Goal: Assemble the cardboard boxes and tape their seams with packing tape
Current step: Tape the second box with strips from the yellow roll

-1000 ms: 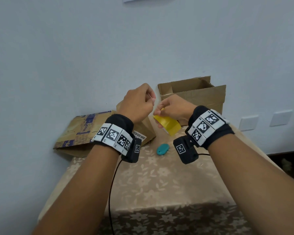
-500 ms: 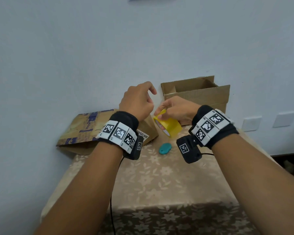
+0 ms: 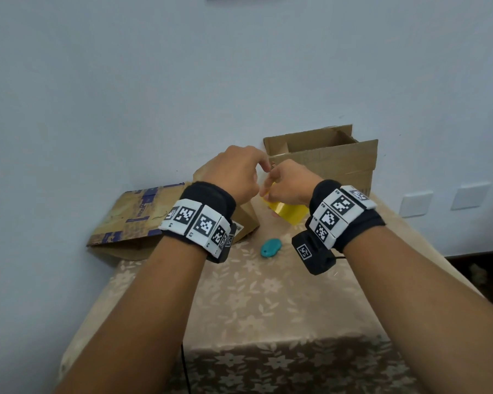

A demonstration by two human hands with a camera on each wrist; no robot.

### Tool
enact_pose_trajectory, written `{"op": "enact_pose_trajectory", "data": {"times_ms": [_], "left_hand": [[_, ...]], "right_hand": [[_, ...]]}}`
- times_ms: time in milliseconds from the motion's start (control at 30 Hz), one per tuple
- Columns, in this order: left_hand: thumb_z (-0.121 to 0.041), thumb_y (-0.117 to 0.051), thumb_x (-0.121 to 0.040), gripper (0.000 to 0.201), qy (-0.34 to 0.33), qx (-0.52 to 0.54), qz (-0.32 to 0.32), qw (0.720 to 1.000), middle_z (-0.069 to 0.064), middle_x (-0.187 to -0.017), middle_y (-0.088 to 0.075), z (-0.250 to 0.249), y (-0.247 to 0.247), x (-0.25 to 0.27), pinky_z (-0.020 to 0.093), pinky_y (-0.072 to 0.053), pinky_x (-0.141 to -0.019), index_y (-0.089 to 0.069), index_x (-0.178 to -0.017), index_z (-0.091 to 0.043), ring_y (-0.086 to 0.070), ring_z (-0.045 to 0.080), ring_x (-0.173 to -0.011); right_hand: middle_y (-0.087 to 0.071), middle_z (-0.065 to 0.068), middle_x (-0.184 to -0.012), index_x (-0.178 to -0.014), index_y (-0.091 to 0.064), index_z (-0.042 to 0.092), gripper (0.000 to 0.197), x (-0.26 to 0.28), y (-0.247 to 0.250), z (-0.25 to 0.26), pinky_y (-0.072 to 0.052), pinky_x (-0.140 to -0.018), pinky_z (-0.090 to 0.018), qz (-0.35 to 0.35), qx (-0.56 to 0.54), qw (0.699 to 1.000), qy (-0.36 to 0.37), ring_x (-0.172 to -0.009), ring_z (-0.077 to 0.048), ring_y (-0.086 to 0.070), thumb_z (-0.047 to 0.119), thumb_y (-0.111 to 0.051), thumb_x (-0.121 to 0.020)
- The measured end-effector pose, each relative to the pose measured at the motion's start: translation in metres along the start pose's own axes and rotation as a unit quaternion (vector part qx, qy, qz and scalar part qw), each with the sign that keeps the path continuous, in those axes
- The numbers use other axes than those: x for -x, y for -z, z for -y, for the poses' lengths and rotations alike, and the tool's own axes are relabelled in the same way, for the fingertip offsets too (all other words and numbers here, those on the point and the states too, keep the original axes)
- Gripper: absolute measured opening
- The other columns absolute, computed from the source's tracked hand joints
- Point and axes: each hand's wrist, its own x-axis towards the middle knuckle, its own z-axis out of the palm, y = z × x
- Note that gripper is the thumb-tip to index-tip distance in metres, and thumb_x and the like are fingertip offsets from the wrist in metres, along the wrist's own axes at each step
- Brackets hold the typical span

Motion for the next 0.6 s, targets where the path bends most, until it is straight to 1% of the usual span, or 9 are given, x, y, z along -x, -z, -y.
{"op": "enact_pose_trajectory", "data": {"times_ms": [67, 167, 233, 267, 333, 433, 500, 567, 600], "left_hand": [[-0.008, -0.059, -0.087, 0.045, 0.008, -0.006, 0.019, 1.000, -0.006, -0.103, -0.065, 0.002, -0.002, -0.003, 0.044, -0.059, -0.084, -0.066, -0.113, -0.044, -0.065, 0.019, -0.092], [-0.010, -0.056, -0.088, 0.046, 0.024, -0.003, 0.023, 0.999, -0.003, -0.110, -0.067, 0.008, -0.004, -0.005, 0.045, -0.057, -0.089, -0.065, -0.121, -0.041, -0.065, 0.021, -0.100], [-0.010, -0.055, -0.089, 0.046, 0.037, 0.007, 0.021, 0.999, -0.002, -0.116, -0.067, 0.012, -0.002, -0.007, 0.045, -0.055, -0.094, -0.065, -0.124, -0.038, -0.063, 0.021, -0.107], [-0.009, -0.056, -0.089, 0.046, 0.044, 0.014, 0.022, 0.999, -0.002, -0.117, -0.067, 0.013, -0.001, -0.007, 0.044, -0.054, -0.095, -0.065, -0.125, -0.036, -0.062, 0.021, -0.109], [-0.009, -0.057, -0.085, 0.045, 0.056, 0.028, 0.022, 0.998, -0.001, -0.115, -0.068, 0.015, 0.001, -0.008, 0.043, -0.053, -0.095, -0.067, -0.121, -0.034, -0.062, 0.023, -0.110], [-0.014, -0.059, -0.078, 0.031, 0.067, 0.051, -0.005, 0.996, -0.001, -0.102, -0.070, 0.014, 0.003, -0.008, 0.038, -0.054, -0.085, -0.069, -0.098, -0.036, -0.065, 0.023, -0.100], [-0.015, -0.060, -0.078, 0.025, 0.070, 0.065, -0.022, 0.995, -0.004, -0.093, -0.072, 0.013, 0.002, -0.008, 0.038, -0.054, -0.082, -0.066, -0.089, -0.037, -0.066, 0.020, -0.095], [-0.015, -0.057, -0.080, 0.026, 0.069, 0.073, -0.037, 0.994, -0.007, -0.089, -0.071, 0.013, -0.001, -0.007, 0.039, -0.054, -0.081, -0.063, -0.090, -0.039, -0.065, 0.019, -0.093], [-0.016, -0.056, -0.081, 0.027, 0.068, 0.077, -0.045, 0.994, -0.009, -0.088, -0.071, 0.012, -0.001, -0.006, 0.040, -0.055, -0.082, -0.062, -0.091, -0.040, -0.065, 0.019, -0.093]], "right_hand": [[-0.063, 0.000, -0.116, -0.107, -0.077, 0.015, 0.015, 0.002, -0.001, -0.001, -0.041, -0.088, -0.027, 0.004, 0.014, 1.000, 0.000, -0.118, -0.018, -0.056, 0.013, -0.069, -0.094], [-0.064, 0.004, -0.105, -0.101, -0.076, 0.015, 0.011, 0.002, -0.002, -0.005, -0.042, -0.084, -0.026, 0.032, -0.014, 0.999, 0.003, -0.109, -0.016, -0.057, 0.009, -0.070, -0.093], [-0.063, 0.005, -0.102, -0.099, -0.073, 0.015, 0.010, 0.001, -0.001, -0.007, -0.041, -0.070, -0.023, 0.052, -0.038, 0.998, 0.006, -0.104, -0.015, -0.056, 0.008, -0.072, -0.092], [-0.062, 0.003, -0.106, -0.099, -0.072, 0.016, 0.011, 0.000, 0.000, -0.008, -0.040, -0.066, -0.023, 0.057, -0.052, 0.997, 0.006, -0.103, -0.016, -0.055, 0.008, -0.073, -0.092], [-0.061, -0.003, -0.114, -0.099, -0.071, 0.016, 0.012, -0.002, 0.001, -0.010, -0.044, -0.070, -0.026, 0.055, -0.081, 0.995, 0.007, -0.106, -0.020, -0.056, 0.008, -0.075, -0.091], [-0.063, -0.006, -0.114, -0.097, -0.071, 0.016, 0.012, -0.005, 0.000, -0.014, -0.049, -0.086, -0.032, 0.041, -0.107, 0.993, 0.013, -0.111, -0.024, -0.060, 0.008, -0.076, -0.090], [-0.063, -0.005, -0.109, -0.093, -0.069, 0.018, 0.013, -0.006, -0.001, -0.017, -0.049, -0.084, -0.031, 0.042, -0.131, 0.990, 0.008, -0.108, -0.023, -0.061, 0.008, -0.076, -0.090], [-0.063, -0.006, -0.109, -0.100, -0.068, 0.018, 0.019, -0.005, -0.001, -0.019, -0.050, -0.079, -0.032, 0.068, -0.178, 0.982, -0.004, -0.104, -0.024, -0.060, 0.004, -0.075, -0.090], [-0.063, -0.008, -0.111, -0.105, -0.067, 0.018, 0.026, -0.004, -0.002, -0.020, -0.053, -0.077, -0.034, 0.091, -0.209, 0.974, -0.011, -0.103, -0.026, -0.062, -0.001, -0.074, -0.088]]}}
